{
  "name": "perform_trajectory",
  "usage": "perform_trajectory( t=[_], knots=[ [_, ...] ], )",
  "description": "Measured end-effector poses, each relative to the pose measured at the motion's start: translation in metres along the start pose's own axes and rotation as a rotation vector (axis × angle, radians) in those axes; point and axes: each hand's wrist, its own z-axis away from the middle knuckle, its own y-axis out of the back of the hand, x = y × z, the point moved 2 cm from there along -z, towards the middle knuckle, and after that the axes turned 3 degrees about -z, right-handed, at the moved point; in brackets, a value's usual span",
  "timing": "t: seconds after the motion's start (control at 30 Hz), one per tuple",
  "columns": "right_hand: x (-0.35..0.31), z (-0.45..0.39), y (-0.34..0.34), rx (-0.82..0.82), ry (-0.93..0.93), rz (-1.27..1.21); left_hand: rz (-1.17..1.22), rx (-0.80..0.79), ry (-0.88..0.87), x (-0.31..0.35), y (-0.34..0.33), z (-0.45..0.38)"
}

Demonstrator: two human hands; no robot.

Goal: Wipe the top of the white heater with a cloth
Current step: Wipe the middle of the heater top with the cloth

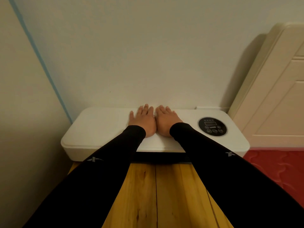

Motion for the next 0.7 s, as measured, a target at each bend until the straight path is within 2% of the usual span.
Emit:
perform_trajectory(
  t=[0.7],
  knots=[
    [-0.005,0.074,-0.012,-0.041,-0.011,0.042,0.008,-0.042,-0.009,0.019,-0.005,0.076]
  ],
)
